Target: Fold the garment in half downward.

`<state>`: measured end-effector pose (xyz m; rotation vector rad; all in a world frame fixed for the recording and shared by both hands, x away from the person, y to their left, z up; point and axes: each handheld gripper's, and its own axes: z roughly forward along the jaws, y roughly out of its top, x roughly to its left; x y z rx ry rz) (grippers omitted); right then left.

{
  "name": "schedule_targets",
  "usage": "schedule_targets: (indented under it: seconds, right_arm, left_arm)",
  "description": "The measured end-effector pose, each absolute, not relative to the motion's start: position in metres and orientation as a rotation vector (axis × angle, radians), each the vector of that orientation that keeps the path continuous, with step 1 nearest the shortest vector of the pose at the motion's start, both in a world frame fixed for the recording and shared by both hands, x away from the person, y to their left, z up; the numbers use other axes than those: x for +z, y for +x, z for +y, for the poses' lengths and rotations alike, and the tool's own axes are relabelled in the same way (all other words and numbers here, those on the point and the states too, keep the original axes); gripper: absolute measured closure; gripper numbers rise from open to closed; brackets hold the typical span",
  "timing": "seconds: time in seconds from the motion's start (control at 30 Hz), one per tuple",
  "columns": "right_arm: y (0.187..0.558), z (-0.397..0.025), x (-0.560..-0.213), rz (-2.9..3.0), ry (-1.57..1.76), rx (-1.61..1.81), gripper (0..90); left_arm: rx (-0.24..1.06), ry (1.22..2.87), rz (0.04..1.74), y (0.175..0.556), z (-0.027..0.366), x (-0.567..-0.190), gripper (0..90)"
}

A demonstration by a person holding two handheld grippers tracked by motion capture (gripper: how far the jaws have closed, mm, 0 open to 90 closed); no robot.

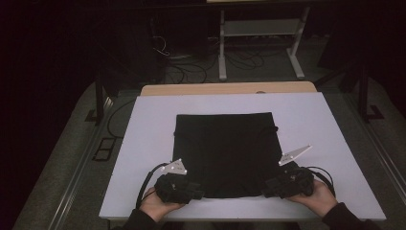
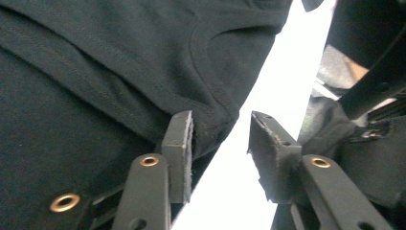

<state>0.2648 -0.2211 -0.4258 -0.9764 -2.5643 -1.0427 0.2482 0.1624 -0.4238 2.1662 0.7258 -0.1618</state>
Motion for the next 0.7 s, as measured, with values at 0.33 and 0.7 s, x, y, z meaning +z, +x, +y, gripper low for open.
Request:
schedule_targets:
  seconds: [0.33,0.7]
  right_arm:
    - [0.269,-0.228,-0.415,-2.611,-1.053,-1.093,15.1]
    - [0.28,-0.233,-0.398,-2.63,-1.1,-1.19,0.0]
  left_arm:
    - [-0.048,2.13,0.781,0.247,0.173,-0.411,29.6]
    - [-0.002,2.029,0.923,0.254,0.197,-0.402,0.2]
